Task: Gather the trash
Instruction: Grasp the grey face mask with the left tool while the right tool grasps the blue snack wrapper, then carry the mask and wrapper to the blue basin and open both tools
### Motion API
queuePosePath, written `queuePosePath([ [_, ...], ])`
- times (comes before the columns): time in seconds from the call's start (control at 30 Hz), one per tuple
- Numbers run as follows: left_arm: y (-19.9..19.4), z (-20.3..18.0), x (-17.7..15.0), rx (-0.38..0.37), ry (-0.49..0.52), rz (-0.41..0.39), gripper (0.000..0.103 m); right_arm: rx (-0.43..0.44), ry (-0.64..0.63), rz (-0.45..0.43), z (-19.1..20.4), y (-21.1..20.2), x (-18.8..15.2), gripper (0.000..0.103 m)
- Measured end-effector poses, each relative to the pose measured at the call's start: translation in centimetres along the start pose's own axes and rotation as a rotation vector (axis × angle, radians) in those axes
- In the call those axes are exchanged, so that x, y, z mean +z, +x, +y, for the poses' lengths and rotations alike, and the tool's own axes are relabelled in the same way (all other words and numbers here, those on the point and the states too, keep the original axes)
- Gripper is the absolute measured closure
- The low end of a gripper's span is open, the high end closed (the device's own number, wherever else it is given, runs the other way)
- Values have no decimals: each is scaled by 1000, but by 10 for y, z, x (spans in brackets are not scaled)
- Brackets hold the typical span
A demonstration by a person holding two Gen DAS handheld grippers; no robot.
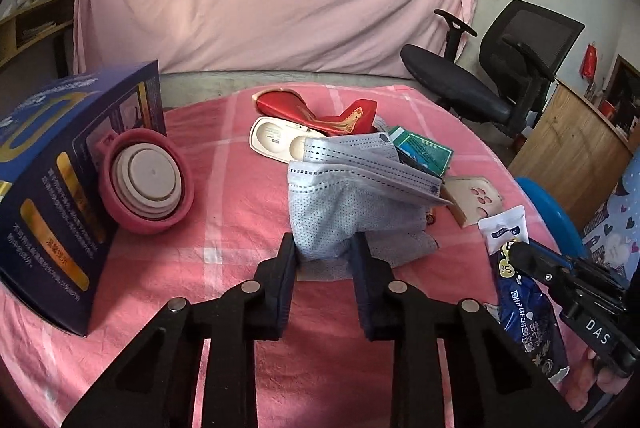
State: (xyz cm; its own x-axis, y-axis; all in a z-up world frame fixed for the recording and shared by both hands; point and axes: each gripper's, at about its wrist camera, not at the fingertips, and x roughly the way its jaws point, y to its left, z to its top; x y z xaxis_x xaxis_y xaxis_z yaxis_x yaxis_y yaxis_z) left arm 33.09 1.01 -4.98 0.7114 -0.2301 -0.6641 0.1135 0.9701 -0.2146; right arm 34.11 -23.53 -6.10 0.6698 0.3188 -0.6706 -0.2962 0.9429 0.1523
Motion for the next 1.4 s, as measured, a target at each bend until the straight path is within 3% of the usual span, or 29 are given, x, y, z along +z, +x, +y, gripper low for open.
queuePosePath([
  [0.23,-12,-14,-7,-3,-2,-58,97,42,-13,-65,2,-17,-5,83],
  [0.43,-43,-35,-17,40,39,-159,99,75,-40,-178,5,-42,-10,83],
  [0.7,-84,-62,-21,82,59,-306,99,93,-36,-451,-5,-94,-12,83],
  [0.87,-97,-99,-15,51,107,-389,99,-35,-31,-618,-18,-128,-6,83],
  [1.0,-87,-143,-4,-16,138,-410,99,-198,-30,-712,-39,-151,0,83],
  [1.1,-72,-174,6,-70,164,-407,99,-335,-30,-737,-57,-159,2,83],
  [1.23,-47,-217,16,-139,204,-379,99,-452,13,-747,-84,-169,0,83],
  [1.4,0,-266,20,-186,241,-270,99,-579,73,-706,-126,-169,-5,83],
])
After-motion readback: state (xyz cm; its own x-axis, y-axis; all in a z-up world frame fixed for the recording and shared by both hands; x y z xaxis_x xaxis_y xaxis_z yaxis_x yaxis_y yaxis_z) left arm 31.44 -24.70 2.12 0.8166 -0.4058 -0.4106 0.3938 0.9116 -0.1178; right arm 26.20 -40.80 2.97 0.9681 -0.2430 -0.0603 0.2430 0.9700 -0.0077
